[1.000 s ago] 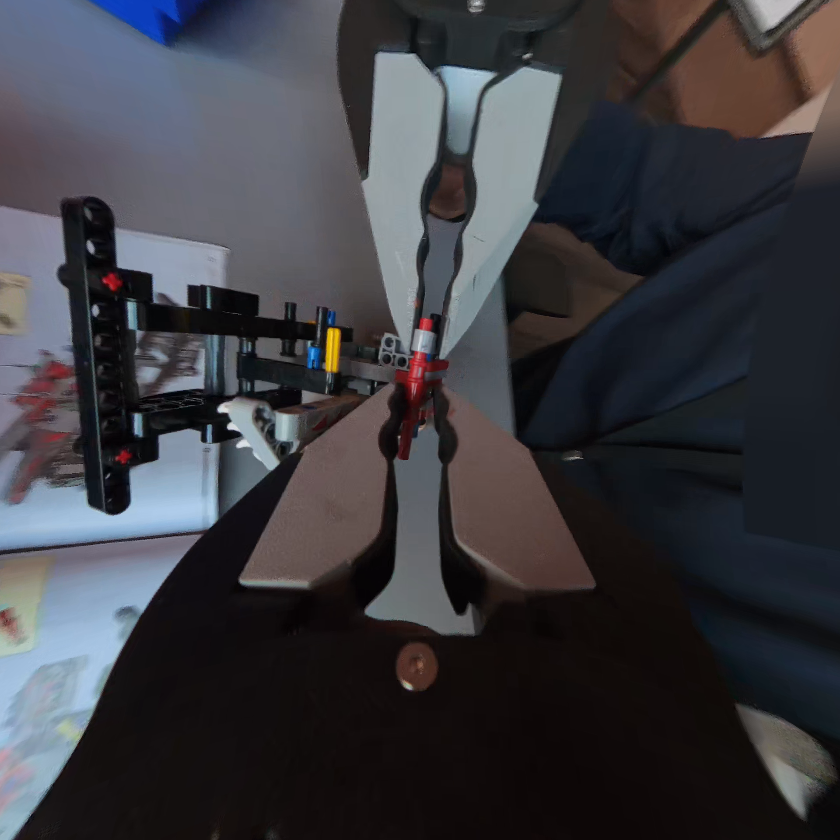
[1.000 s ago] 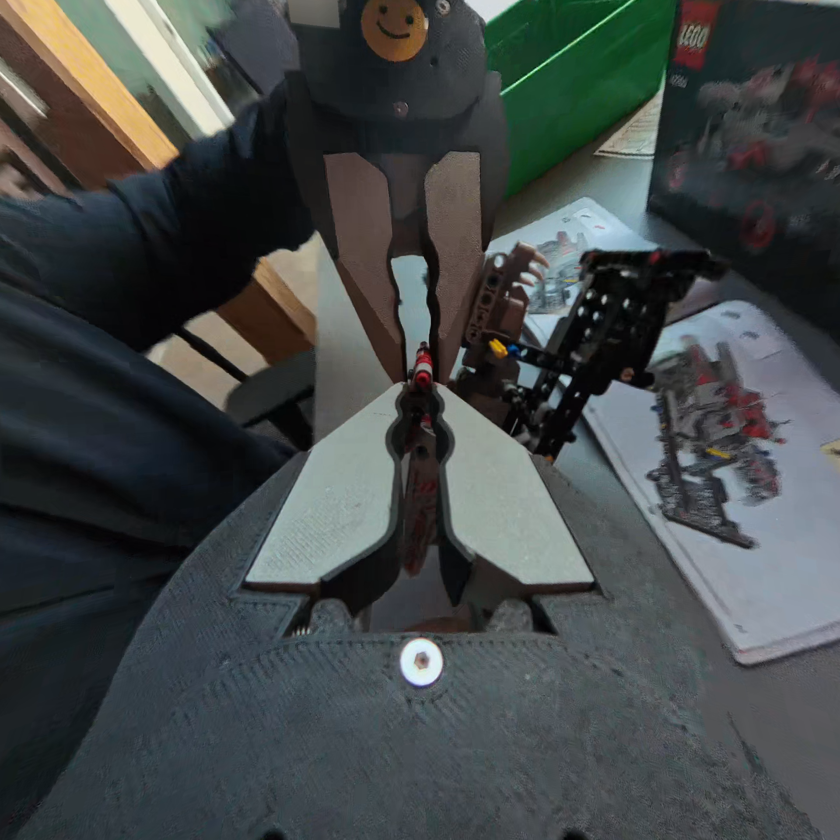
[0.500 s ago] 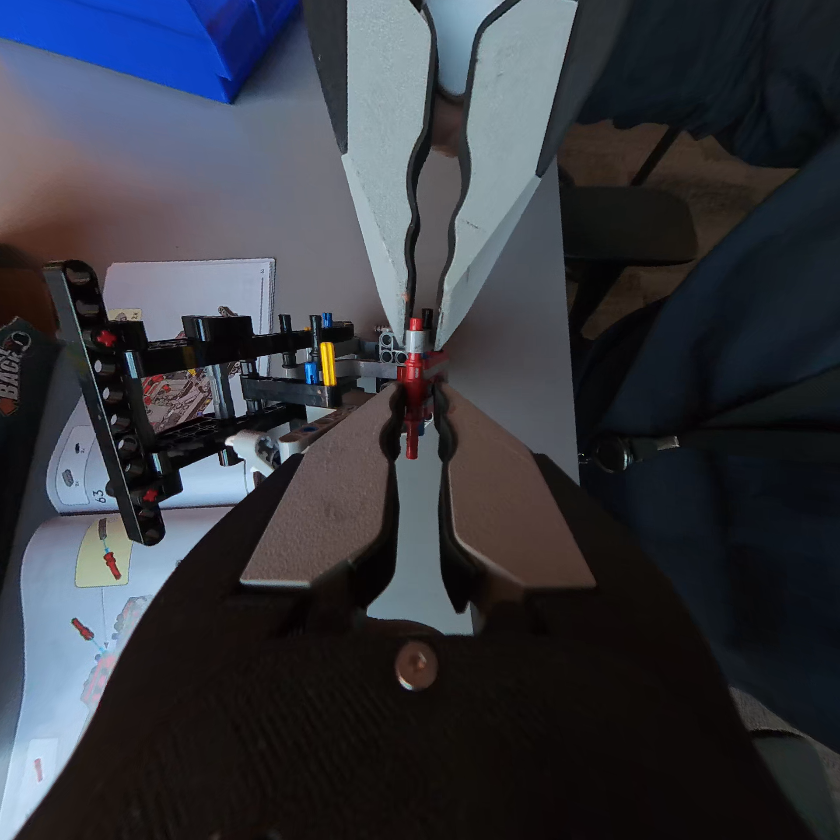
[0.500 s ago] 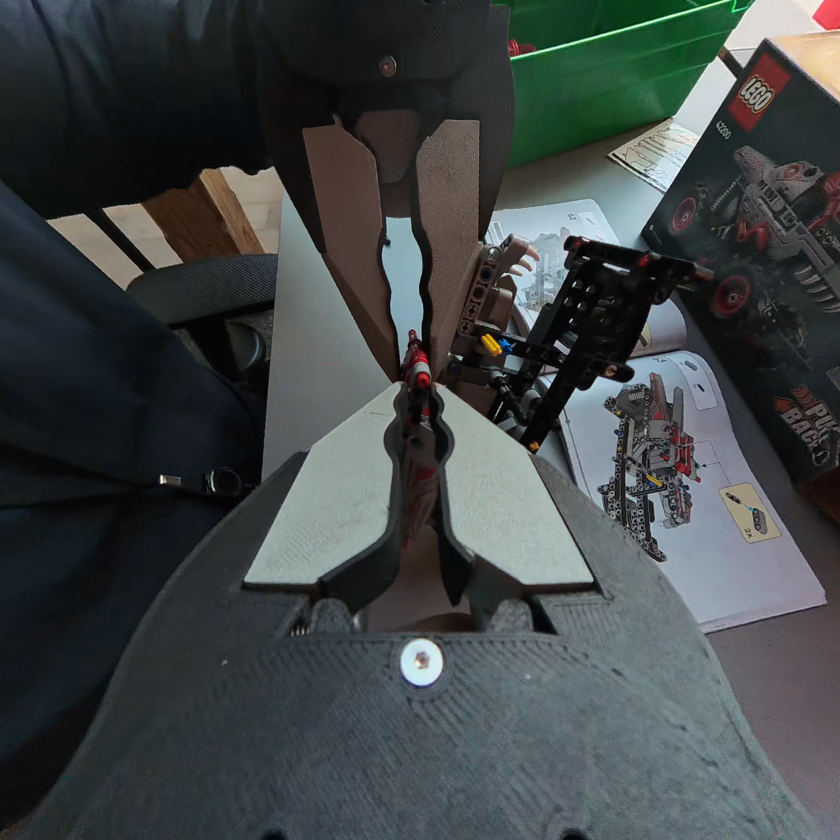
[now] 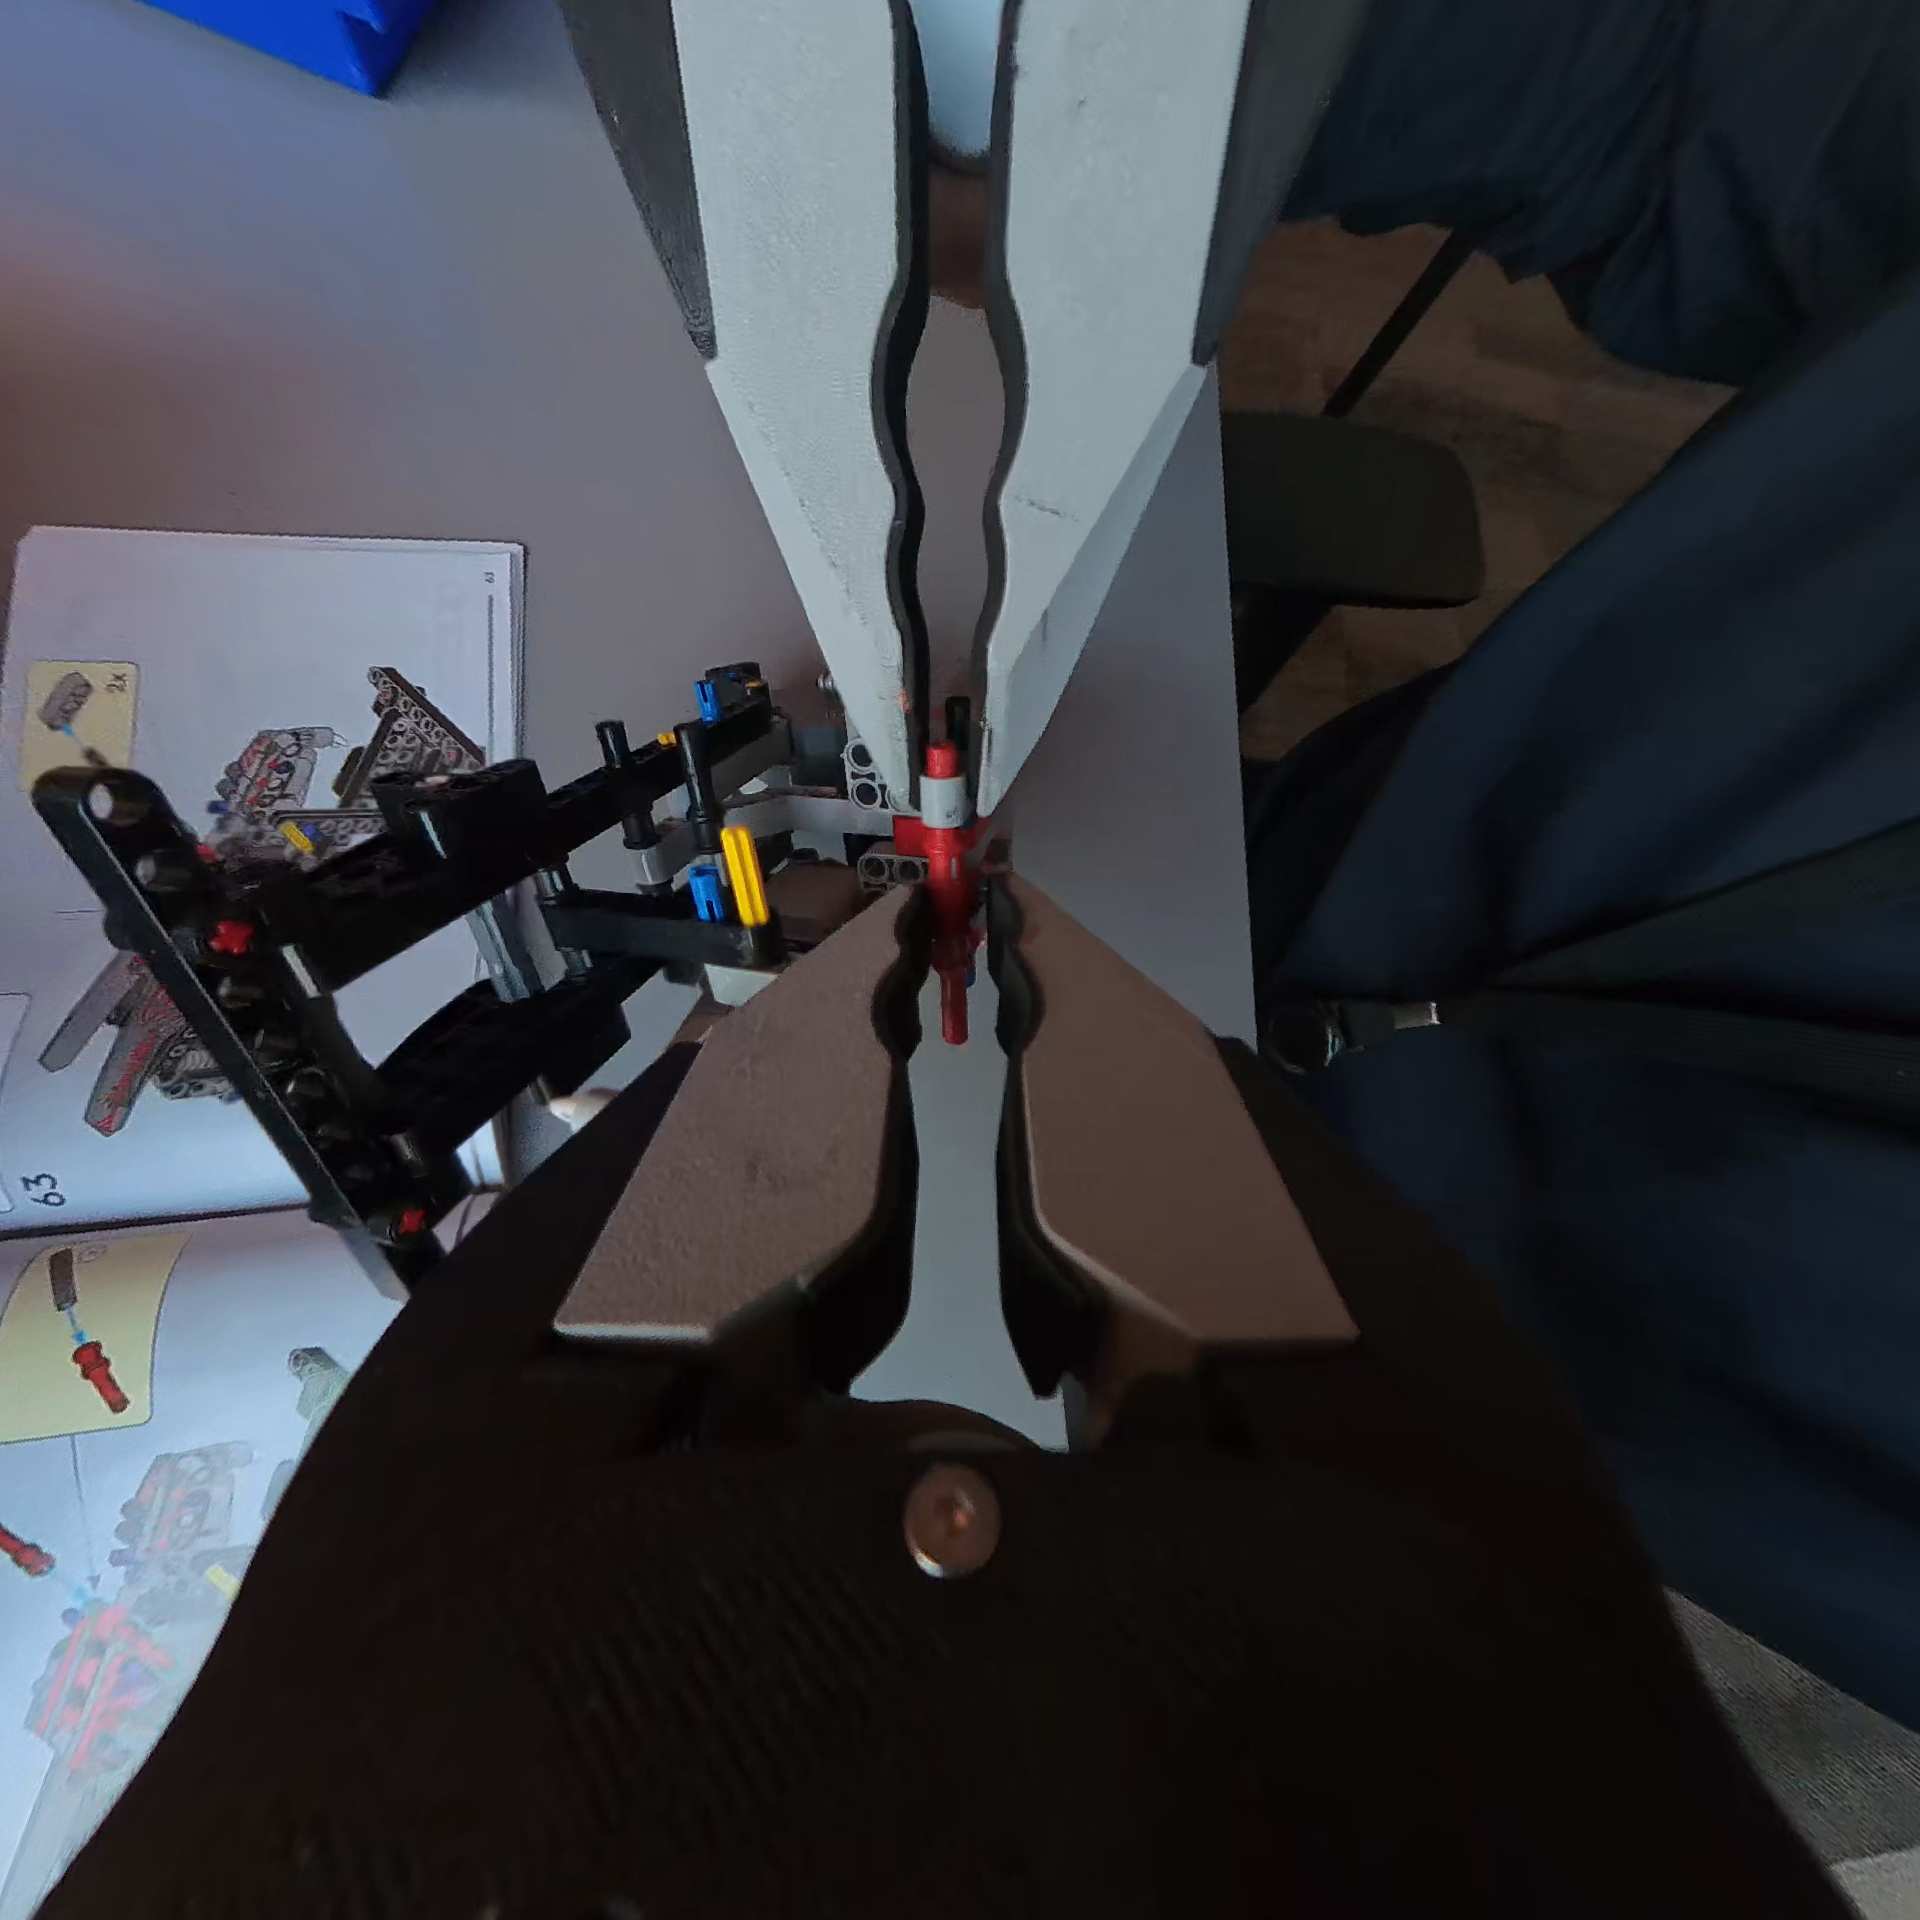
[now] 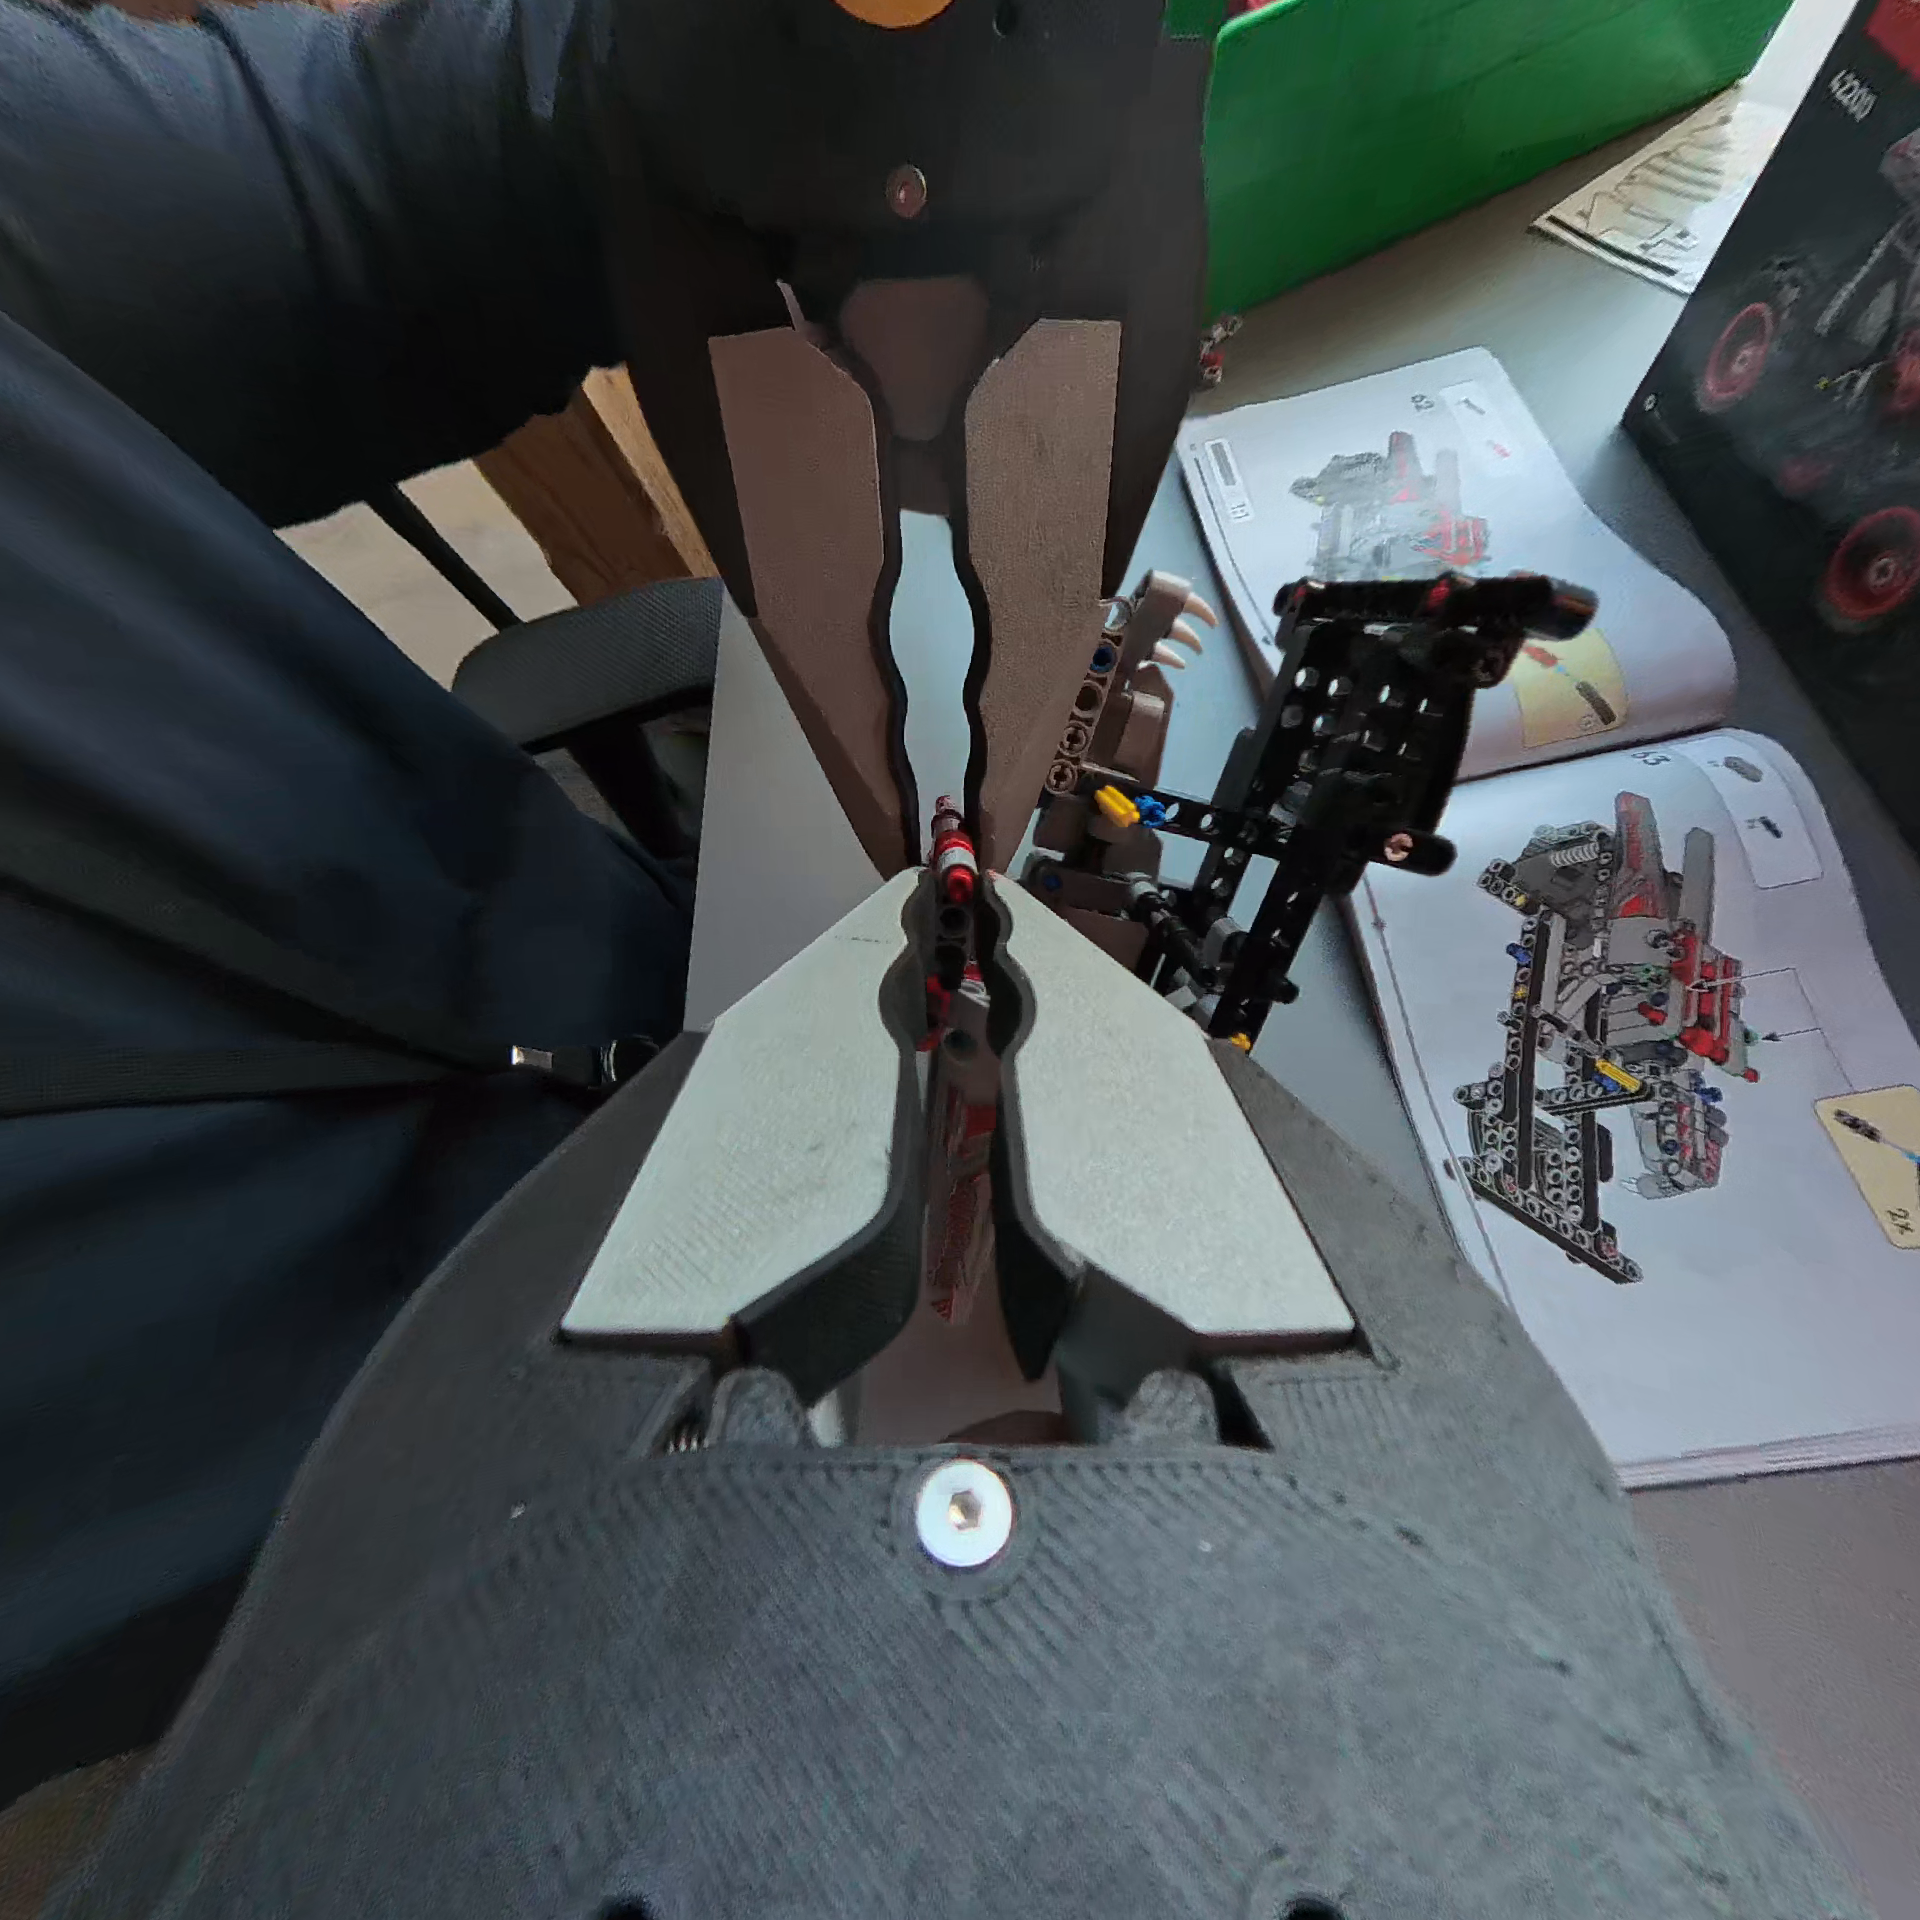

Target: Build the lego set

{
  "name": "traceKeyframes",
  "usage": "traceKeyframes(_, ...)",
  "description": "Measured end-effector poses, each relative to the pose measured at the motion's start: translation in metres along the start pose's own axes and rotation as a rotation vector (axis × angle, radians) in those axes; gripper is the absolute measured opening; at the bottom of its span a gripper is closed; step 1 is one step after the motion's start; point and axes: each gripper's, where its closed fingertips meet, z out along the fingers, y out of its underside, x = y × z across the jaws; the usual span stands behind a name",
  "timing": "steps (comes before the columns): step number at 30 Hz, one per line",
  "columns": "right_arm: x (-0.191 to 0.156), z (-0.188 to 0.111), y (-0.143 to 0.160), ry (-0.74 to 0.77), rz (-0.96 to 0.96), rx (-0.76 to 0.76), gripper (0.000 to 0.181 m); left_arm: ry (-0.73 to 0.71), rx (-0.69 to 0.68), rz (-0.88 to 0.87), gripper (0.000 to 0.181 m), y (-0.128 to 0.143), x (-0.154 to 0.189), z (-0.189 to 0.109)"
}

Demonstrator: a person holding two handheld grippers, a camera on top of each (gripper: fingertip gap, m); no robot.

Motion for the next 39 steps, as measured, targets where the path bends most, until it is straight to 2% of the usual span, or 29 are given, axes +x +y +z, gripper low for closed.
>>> traceKeyframes(7,0.012,0.001,0.006,-0.007,0.043,-0.165,0.004,0.016,0.087,-0.056,0.006,-0.001,-0.01,0.007)
traceKeyframes(11,0.014,0.009,0.006,-0.061,0.054,-0.23,0.004,0.043,0.208,-0.087,0.006,0.004,-0.013,0.008)
traceKeyframes(15,0.014,0.017,0.01,-0.089,0.023,-0.316,0.004,-0.013,0.363,-0.02,0.008,0.009,-0.015,0.01)
traceKeyframes(18,0.01,0.031,0.026,-0.061,-0.037,-0.432,0.006,-0.138,0.307,0.085,0.008,0.023,-0.018,0.021)
traceKeyframes(21,0.008,0.045,0.047,0.024,-0.155,-0.563,0.006,-0.145,0.276,0.099,0.008,0.043,-0.015,0.038)
traceKeyframes(24,0.012,0.05,0.057,0.11,-0.281,-0.65,0.008,-0.187,0.268,0.131,0.008,0.045,-0.016,0.036)
traceKeyframes(33,0.009,0.046,0.045,0.123,-0.267,-0.662,0.015,-0.232,0.275,0.144,0.008,0.045,-0.017,0.034)
traceKeyframes(39,0.009,0.043,0.043,0.113,-0.235,-0.635,0.006,-0.206,0.266,0.139,0.008,0.046,-0.016,0.035)
